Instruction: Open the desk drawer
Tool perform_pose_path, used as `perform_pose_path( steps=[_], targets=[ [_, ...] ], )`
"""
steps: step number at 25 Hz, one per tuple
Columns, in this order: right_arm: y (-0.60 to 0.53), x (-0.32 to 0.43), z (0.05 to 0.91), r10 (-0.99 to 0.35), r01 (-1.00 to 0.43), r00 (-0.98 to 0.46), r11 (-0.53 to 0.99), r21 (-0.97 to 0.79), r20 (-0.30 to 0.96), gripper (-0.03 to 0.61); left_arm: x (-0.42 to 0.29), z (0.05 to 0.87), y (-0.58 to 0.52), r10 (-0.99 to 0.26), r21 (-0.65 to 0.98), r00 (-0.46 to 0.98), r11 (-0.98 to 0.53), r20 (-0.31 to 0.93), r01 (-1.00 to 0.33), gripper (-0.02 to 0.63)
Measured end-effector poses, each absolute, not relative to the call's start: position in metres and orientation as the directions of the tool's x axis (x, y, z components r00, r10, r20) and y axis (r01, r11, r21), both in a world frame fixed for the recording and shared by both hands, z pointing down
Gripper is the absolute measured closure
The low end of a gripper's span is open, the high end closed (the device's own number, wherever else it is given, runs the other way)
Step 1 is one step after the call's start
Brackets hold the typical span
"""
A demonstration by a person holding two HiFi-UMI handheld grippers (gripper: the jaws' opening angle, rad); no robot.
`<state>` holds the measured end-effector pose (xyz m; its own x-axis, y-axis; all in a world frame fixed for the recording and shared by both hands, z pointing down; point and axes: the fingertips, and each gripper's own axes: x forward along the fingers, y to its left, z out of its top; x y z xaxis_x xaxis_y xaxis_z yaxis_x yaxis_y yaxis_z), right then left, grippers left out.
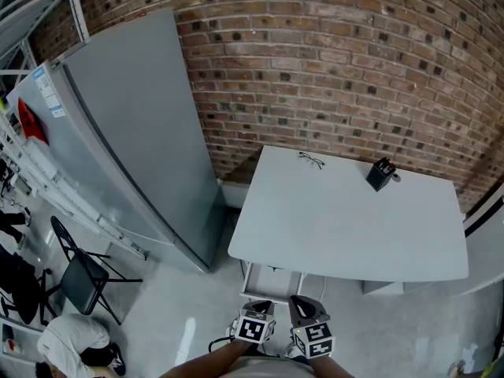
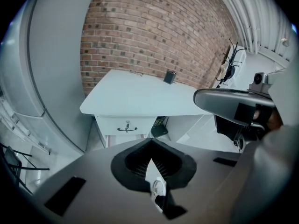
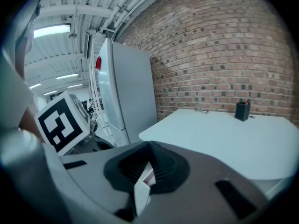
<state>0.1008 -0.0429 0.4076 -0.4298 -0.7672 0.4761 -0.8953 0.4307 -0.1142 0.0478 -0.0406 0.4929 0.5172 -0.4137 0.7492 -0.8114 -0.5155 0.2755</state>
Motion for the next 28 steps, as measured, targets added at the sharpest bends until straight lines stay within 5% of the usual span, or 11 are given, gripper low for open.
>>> perform_pose_path(
  steps=[28],
  targets=[
    [-0.050, 0.079, 0.411, -0.746, -0.884, -0.447, 0.454, -0.113, 0.493, 0.563, 0.023, 0.495, -0.050, -0.433, 0.274, 0.508, -0.495, 0.745, -0.824, 0.606]
  ],
)
